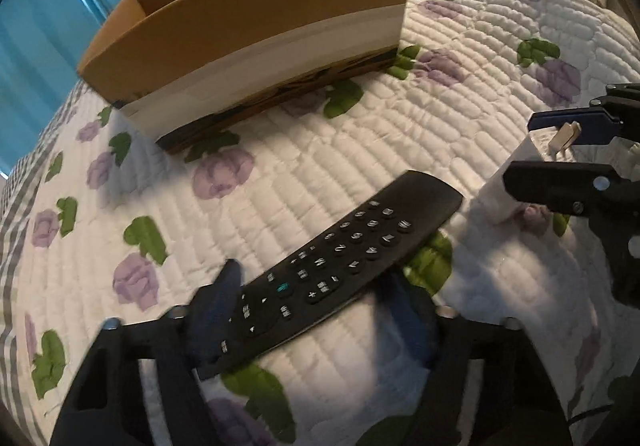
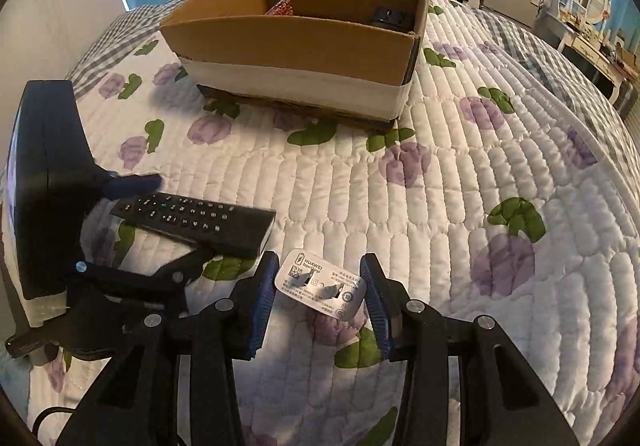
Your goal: Organize rigid objects
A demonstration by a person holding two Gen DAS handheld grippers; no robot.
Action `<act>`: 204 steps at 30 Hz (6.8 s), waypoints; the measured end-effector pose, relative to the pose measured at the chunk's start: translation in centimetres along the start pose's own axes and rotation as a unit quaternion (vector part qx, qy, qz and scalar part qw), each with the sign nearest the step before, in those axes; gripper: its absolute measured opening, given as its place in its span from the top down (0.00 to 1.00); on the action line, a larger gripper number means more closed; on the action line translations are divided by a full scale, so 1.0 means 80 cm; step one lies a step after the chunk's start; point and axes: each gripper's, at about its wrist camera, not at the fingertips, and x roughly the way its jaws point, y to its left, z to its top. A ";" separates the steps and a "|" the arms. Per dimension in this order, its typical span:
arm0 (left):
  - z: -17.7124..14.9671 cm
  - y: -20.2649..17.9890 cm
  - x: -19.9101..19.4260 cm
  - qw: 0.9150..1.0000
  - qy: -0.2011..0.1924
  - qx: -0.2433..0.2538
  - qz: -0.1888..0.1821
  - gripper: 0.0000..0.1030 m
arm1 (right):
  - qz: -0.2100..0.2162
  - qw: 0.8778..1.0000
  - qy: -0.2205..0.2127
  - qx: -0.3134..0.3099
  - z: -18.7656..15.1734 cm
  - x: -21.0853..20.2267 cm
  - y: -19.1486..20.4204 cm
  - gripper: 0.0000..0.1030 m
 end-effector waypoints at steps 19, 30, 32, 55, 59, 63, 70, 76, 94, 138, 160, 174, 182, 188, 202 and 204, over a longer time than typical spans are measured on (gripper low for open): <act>0.004 0.029 -0.065 0.994 -0.041 -0.099 -0.021 0.82 | -0.003 0.999 -0.054 0.002 0.010 -0.040 0.001 0.59; 0.030 0.049 -0.151 0.986 -0.103 -0.128 -0.007 0.82 | -0.012 0.993 -0.119 -0.006 0.034 -0.119 0.010 0.59; 0.037 0.055 -0.168 0.983 -0.117 -0.138 -0.002 0.82 | -0.014 0.991 -0.131 -0.012 0.043 -0.133 0.013 0.59; 0.188 0.145 -0.124 0.972 -0.143 -0.187 0.002 0.82 | -0.020 0.979 -0.202 -0.027 0.233 -0.119 -0.031 0.60; 0.196 0.157 -0.072 0.973 -0.117 -0.197 0.018 0.82 | -0.021 0.982 -0.186 -0.032 0.253 -0.071 -0.046 0.60; 0.201 0.154 -0.037 0.978 -0.108 -0.175 0.035 0.82 | -0.016 0.983 -0.176 -0.045 0.260 -0.037 -0.057 0.60; 0.208 0.147 -0.011 0.983 -0.093 -0.154 0.046 0.80 | -0.007 0.985 -0.163 -0.059 0.259 -0.013 -0.065 0.60; 0.211 0.150 -0.039 0.980 -0.102 -0.163 0.044 0.78 | -0.001 0.985 -0.162 -0.052 0.250 -0.022 -0.065 0.60; 0.205 0.214 -0.070 0.970 -0.136 -0.192 0.057 0.78 | 0.004 0.994 -0.106 -0.025 0.308 0.057 -0.042 0.60; 0.083 0.149 -0.309 0.911 -0.340 -0.212 0.102 0.00 | -0.093 0.943 -0.316 0.041 0.127 -0.289 -0.010 0.00; 0.026 0.113 -0.174 0.914 -0.323 -0.223 0.105 0.00 | -0.096 0.940 -0.325 0.035 0.079 -0.119 -0.023 0.00; 0.025 0.111 -0.168 0.915 -0.320 -0.219 0.114 0.00 | -0.098 0.943 -0.314 0.052 0.076 -0.110 -0.027 0.00; 0.026 0.109 -0.164 0.917 -0.316 -0.214 0.113 0.00 | -0.098 0.943 -0.314 0.056 0.075 -0.110 -0.028 0.00; 0.026 0.109 -0.163 0.918 -0.315 -0.214 0.112 0.00 | -0.099 0.942 -0.314 0.056 0.075 -0.109 -0.027 0.00; 0.026 0.110 -0.163 0.919 -0.312 -0.216 0.110 0.00 | -0.100 0.945 -0.307 0.055 0.075 -0.105 -0.027 0.00; 0.026 0.110 -0.163 0.918 -0.312 -0.217 0.110 0.00 | -0.101 0.945 -0.307 0.057 0.074 -0.106 -0.027 0.00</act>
